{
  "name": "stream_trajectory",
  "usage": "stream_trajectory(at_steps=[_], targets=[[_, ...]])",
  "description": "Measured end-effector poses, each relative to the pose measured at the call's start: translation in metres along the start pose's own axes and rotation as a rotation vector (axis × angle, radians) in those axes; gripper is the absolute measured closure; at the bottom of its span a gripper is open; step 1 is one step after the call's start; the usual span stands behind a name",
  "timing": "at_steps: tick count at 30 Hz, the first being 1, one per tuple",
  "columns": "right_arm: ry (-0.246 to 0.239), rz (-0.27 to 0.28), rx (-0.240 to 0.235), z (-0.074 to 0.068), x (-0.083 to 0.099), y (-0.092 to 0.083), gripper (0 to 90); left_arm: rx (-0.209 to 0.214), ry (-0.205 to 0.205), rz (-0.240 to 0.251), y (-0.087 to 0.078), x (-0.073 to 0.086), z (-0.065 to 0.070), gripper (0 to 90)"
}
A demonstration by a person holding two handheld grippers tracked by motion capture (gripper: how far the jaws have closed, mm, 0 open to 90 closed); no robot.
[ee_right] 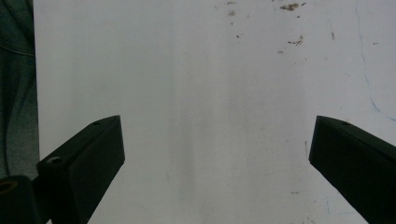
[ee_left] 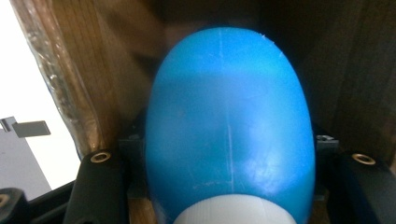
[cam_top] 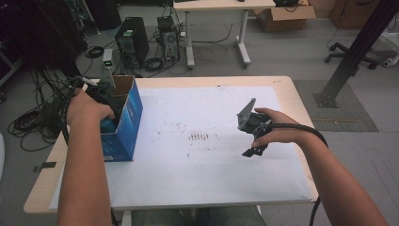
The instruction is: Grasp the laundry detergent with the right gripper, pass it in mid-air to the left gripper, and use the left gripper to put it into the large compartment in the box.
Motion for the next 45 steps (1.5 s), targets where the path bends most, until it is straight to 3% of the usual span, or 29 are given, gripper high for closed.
stream_trajectory(at_steps=[13,29,45], targets=[[0.003,0.003,0.003,-0.003,0.002,-0.002,3.5,-0.011,-0.007,0.004,0.001,0.001,0.003,37.5],[0.006,0.0,0.002,-0.004,0.003,-0.002,3.3,0.009,-0.012,0.004,0.002,0.004,0.001,32.6],[0.008,0.002,0.006,-0.005,0.004,-0.003,3.4,0.005,-0.007,0.019,-0.009,0.006,0.003,29.4]])
Point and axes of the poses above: each handheld gripper's, and its own axes: y roughly forward along the jaws, x roughly out of its underside, z roughly to its right, the point moved 1 cm from there along y, roughly forward along the jaws, and after that the axes turned 10 degrees about -x, right-handed, at the moved point
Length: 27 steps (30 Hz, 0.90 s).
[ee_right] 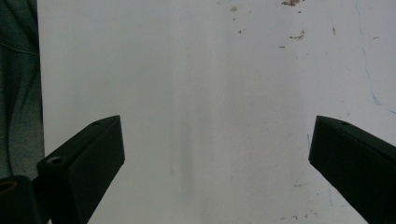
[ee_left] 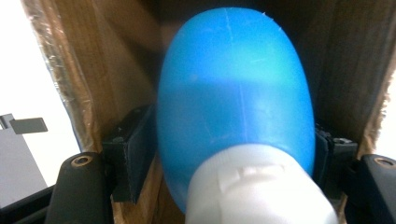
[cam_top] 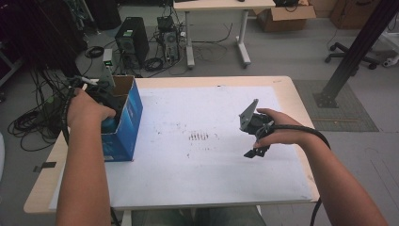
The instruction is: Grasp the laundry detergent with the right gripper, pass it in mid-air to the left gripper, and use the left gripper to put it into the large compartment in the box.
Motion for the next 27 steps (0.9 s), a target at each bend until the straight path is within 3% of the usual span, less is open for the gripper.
stream_trajectory(at_steps=[7,16,27], targets=[[-0.002,0.006,0.004,0.0,0.001,-0.001,3.4,-0.011,-0.009,0.004,-0.007,0.003,0.001,28.5],[-0.006,0.014,0.008,-0.001,0.001,-0.002,3.3,-0.055,-0.023,0.021,-0.023,0.009,0.002,22.0],[-0.013,0.023,0.022,-0.004,0.002,-0.009,3.4,-0.028,-0.036,0.04,-0.038,0.017,0.005,16.2]])
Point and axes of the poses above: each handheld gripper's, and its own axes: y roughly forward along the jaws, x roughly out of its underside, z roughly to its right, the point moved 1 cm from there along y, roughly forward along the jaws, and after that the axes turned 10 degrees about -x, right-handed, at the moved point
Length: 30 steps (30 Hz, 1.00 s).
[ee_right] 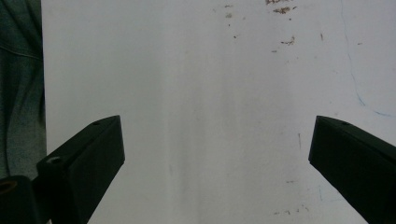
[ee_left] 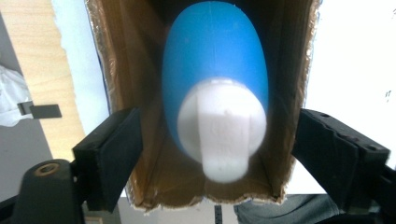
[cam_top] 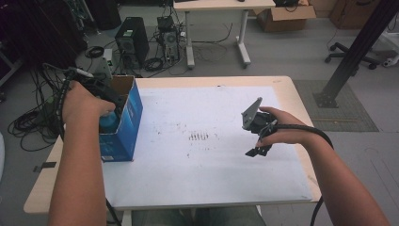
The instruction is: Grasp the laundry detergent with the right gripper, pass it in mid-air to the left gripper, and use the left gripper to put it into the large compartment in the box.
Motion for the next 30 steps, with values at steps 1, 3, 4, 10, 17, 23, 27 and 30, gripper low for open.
stream_trajectory(at_steps=[1,3,4,10,17,23,27,30], targets=[[-0.01,0.004,0.004,0.0,0.0,-0.001,3.4,-0.007,-0.003,0.002,-0.002,0.001,0.0,15.4],[-0.018,0.004,0.009,0.0,0.0,-0.002,3.5,-0.01,-0.002,0.006,-0.005,0.002,-0.001,13.8],[-0.024,0.008,0.015,0.0,0.0,-0.003,3.4,-0.012,-0.003,0.01,-0.006,0.002,-0.001,12.8],[-0.028,0.016,0.017,0.0,0.0,-0.006,3.3,-0.01,0.008,0.008,-0.016,0.006,0.0,6.5],[-0.031,0.014,0.01,0.001,0.0,-0.006,3.3,-0.033,0.021,0.017,-0.026,0.009,0.002,4.0],[-0.028,0.014,0.013,0.001,-0.001,-0.009,3.3,-0.057,0.059,0.038,-0.039,0.01,0.009,0.4],[-0.03,0.017,0.019,0.001,-0.002,-0.011,3.3,-0.068,0.095,0.072,-0.052,0.011,0.016,0.2],[-0.031,0.017,0.022,0.001,-0.002,-0.013,3.3,-0.08,0.153,0.099,-0.06,0.011,0.022,0.2]])
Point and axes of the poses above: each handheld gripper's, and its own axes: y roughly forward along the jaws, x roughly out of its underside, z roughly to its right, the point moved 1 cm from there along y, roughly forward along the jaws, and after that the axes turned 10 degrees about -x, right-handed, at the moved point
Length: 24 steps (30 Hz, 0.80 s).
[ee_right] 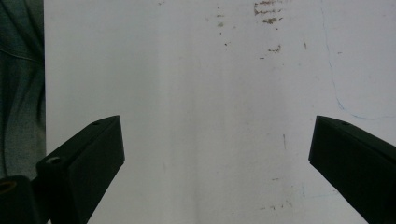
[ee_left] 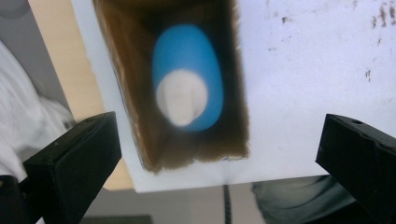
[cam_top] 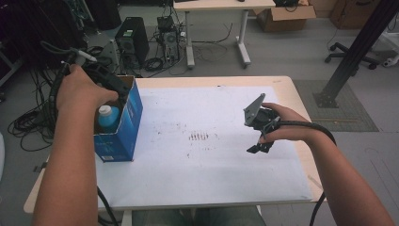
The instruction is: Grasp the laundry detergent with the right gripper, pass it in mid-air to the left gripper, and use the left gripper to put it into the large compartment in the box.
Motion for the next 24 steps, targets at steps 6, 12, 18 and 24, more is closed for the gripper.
stream_trajectory(at_steps=[6,12,18,24], targets=[[0.003,-0.007,0.004,0.0,-0.001,-0.003,3.4,0.013,0.091,0.052,-0.02,-0.003,0.018,0.2],[-0.002,-0.018,0.006,-0.001,-0.004,-0.005,3.4,0.04,0.234,0.123,-0.042,-0.004,0.042,0.2],[-0.001,-0.029,0.005,-0.004,-0.01,-0.008,3.4,0.076,0.363,0.165,-0.053,-0.002,0.067,0.2],[-0.006,-0.042,0.007,-0.005,-0.014,-0.012,3.4,0.103,0.514,0.181,-0.056,0.001,0.089,0.2]])
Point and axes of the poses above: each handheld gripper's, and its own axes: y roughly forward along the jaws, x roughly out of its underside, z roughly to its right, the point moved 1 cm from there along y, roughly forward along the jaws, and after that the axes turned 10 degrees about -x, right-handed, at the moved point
